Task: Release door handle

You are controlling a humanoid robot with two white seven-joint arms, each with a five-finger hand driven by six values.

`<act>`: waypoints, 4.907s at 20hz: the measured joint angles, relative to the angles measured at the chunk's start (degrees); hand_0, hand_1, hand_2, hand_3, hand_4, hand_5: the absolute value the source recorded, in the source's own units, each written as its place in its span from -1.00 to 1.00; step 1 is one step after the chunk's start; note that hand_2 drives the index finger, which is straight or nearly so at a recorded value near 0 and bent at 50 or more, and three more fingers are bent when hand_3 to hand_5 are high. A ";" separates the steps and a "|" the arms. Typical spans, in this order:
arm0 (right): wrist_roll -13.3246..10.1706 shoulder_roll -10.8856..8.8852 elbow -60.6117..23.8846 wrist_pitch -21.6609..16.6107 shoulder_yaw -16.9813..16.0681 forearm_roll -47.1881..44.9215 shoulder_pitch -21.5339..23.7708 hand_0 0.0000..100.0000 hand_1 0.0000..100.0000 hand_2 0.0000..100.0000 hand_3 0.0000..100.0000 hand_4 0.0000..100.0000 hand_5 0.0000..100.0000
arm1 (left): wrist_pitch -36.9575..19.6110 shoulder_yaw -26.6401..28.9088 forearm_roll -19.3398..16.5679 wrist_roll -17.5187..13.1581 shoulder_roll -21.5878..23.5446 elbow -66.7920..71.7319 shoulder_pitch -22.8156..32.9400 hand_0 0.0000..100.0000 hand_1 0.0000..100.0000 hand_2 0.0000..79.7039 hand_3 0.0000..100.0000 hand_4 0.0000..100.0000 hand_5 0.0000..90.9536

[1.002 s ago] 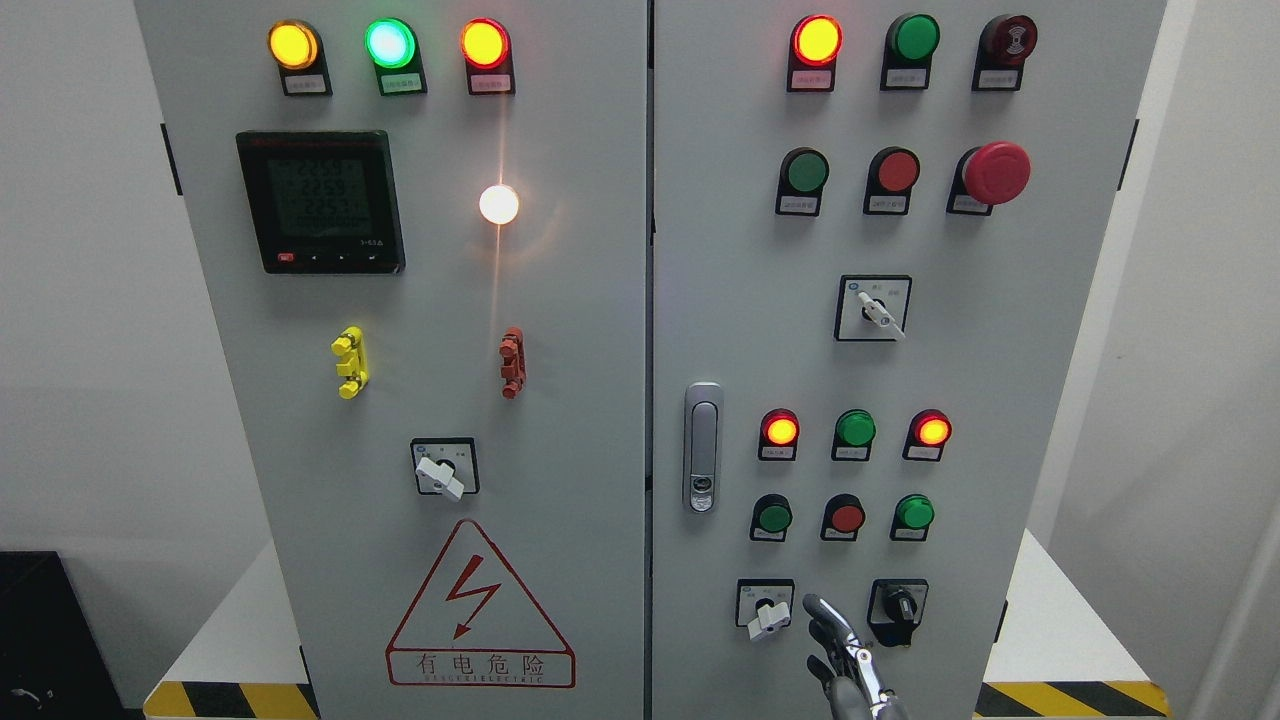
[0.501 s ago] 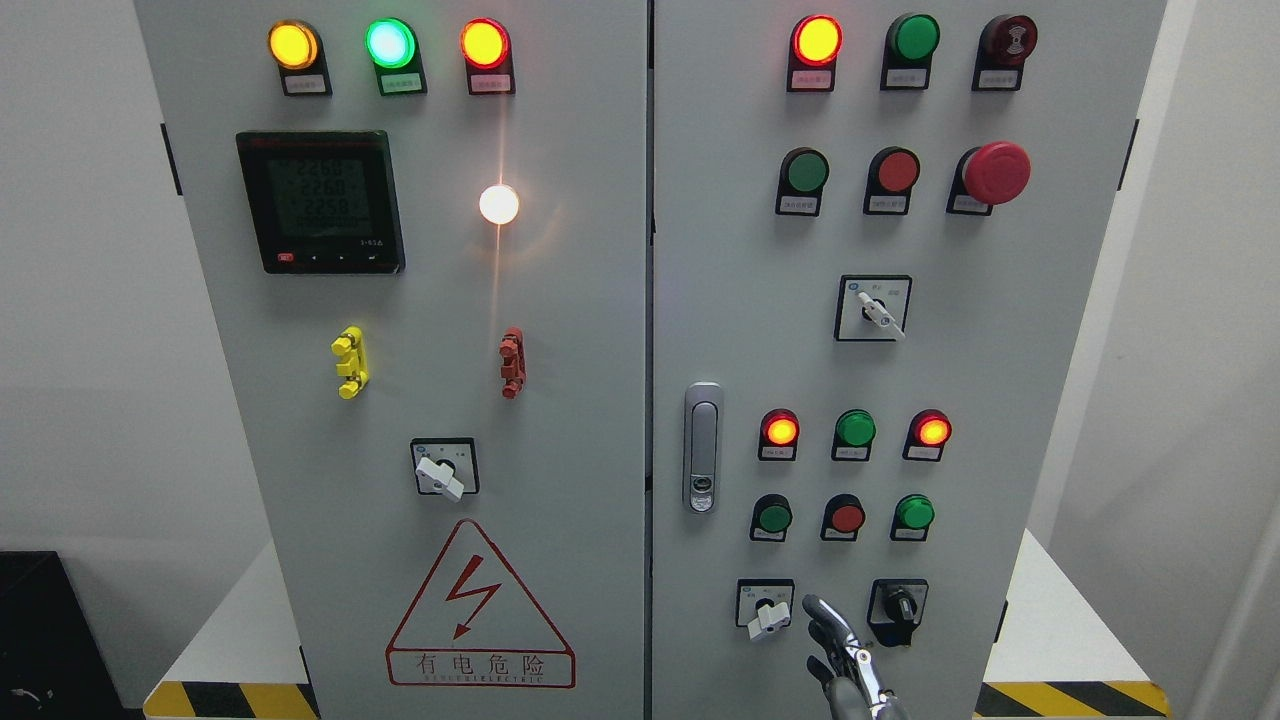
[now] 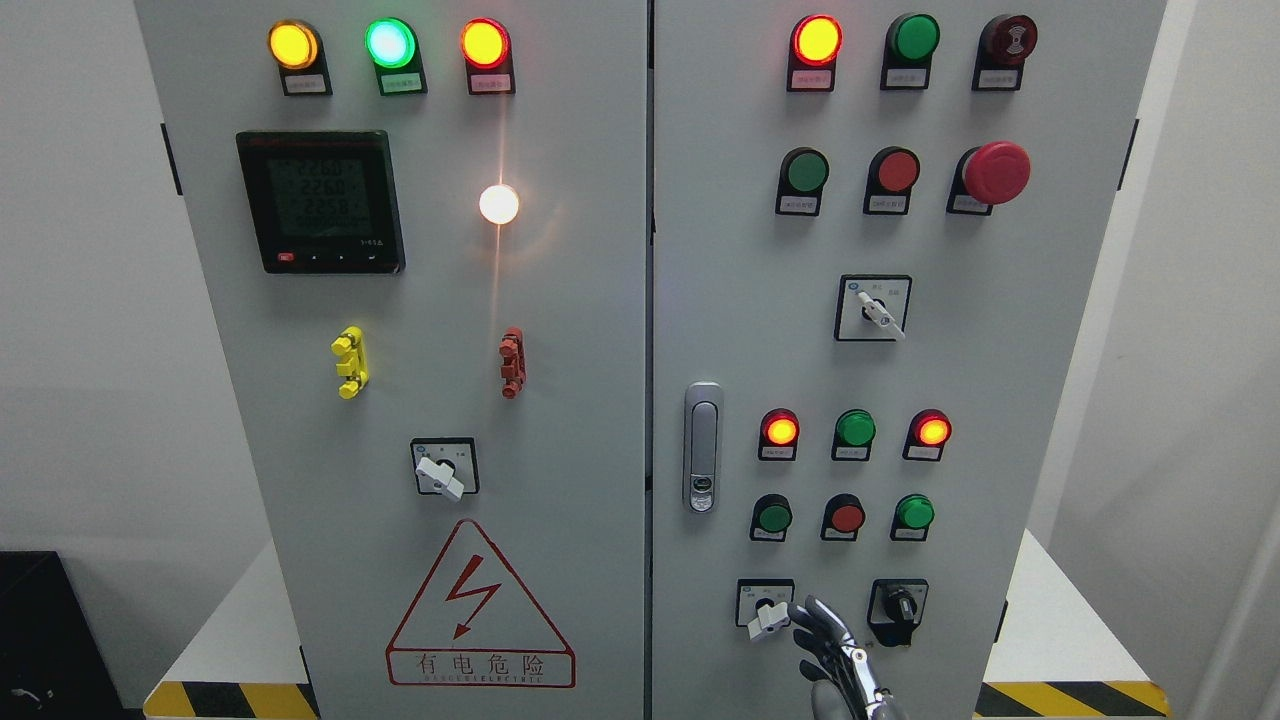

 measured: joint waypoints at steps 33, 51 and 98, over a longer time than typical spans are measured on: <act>-11.78 0.20 9.71 -2.05 4.52 58.43 -10.94 -0.20 -0.48 -0.84 1.00 1.00 1.00 | 0.00 0.00 0.02 0.00 0.00 -0.01 0.00 -0.76 0.11 -1.00 -1.00 -1.00 -1.00; -12.38 0.11 15.75 -1.65 4.84 71.23 -17.78 -0.26 -0.52 -0.87 1.00 1.00 1.00 | 0.00 0.00 0.02 0.00 0.00 0.00 0.00 -0.76 0.11 -1.00 -1.00 -1.00 -1.00; -12.02 0.40 22.98 1.39 4.74 76.42 -22.80 -0.30 -0.54 -0.84 1.00 1.00 1.00 | 0.00 0.00 0.02 0.00 0.00 0.00 0.00 -0.76 0.11 -1.00 -1.00 -1.00 -1.00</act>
